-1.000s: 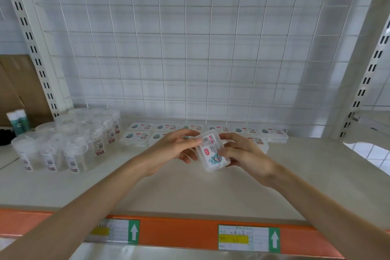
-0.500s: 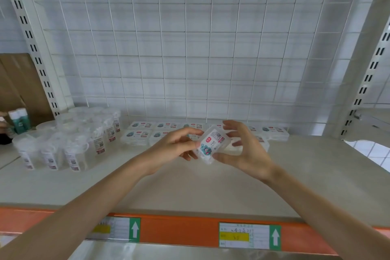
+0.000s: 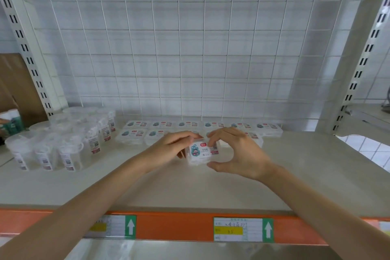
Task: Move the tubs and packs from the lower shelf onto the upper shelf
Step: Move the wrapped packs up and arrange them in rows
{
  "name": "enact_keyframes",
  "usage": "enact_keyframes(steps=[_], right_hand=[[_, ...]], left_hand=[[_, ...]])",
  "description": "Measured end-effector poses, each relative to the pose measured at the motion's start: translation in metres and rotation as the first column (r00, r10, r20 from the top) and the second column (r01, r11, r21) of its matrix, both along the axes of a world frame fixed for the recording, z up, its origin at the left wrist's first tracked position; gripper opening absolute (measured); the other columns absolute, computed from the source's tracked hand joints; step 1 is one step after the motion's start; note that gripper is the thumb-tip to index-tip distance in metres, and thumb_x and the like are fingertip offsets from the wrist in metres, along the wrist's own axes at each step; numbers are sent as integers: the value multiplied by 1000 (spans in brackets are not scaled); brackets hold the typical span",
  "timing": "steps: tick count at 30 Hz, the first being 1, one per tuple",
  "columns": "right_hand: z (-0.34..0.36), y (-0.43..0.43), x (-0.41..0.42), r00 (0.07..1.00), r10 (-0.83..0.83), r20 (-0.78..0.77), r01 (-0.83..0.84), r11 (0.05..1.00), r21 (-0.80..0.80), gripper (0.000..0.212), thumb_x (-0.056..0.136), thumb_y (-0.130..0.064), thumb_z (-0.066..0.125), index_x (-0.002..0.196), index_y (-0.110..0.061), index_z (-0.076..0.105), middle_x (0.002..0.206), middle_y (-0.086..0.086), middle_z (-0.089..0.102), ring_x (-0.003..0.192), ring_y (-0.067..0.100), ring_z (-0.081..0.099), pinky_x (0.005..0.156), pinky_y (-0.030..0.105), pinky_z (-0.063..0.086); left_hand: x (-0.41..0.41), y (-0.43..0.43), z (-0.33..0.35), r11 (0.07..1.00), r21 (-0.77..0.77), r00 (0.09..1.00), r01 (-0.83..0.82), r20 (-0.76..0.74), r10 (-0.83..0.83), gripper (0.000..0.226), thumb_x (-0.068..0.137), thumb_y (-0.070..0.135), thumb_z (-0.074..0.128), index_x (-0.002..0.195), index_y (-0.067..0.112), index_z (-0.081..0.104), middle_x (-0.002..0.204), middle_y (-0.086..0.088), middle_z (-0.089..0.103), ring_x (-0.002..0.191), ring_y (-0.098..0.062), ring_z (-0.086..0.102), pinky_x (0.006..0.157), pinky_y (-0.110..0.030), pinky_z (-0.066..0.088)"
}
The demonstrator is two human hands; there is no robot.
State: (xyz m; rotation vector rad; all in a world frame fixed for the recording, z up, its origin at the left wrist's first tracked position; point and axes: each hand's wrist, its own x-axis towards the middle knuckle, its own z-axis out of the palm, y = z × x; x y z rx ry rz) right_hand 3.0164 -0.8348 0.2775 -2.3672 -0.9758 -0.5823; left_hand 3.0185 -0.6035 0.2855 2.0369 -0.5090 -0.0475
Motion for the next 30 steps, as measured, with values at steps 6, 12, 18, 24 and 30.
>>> enact_keyframes(steps=[6,12,18,24,30], right_hand=[[12,-17,3,999,-35,33,34,999,13,39,67,-31,86,100,-23,66,115,-11,65,107,8,54,92,14,38],[28,-78,10,981,-195,10,195,981,26,41,68,-31,86,102,-28,64,116,-15,62,107,11,56,89,12,39],[29,-138,23,929,-360,-86,362,932,7,36,69,-39,81,96,-41,57,115,-18,60,107,9,52,93,35,47],[15,-166,25,870,-446,-211,448,893,-41,34,72,-36,81,99,-35,60,110,-20,55,106,9,49,86,28,37],[0,-176,31,867,-429,-253,428,902,-63,33,71,-35,81,93,-39,56,113,-17,58,108,10,51,92,29,41]], left_hand=[[7,-4,-2,992,79,977,-96,200,78,26,102,34,49,116,25,68,107,11,71,99,0,63,88,-21,47],[10,-40,6,856,409,851,-317,520,67,34,96,30,58,127,19,61,126,5,61,116,-13,55,102,-31,38],[13,-116,-1,777,552,841,-303,538,-55,54,94,40,54,143,17,45,146,-1,46,135,-23,39,111,-38,26],[13,-154,-9,685,686,866,-246,473,-162,64,95,47,50,150,18,32,155,-9,29,145,-29,23,119,-48,15],[16,-152,-17,701,670,897,-245,431,-98,61,98,48,43,149,17,30,153,-8,31,144,-26,23,119,-47,10]])
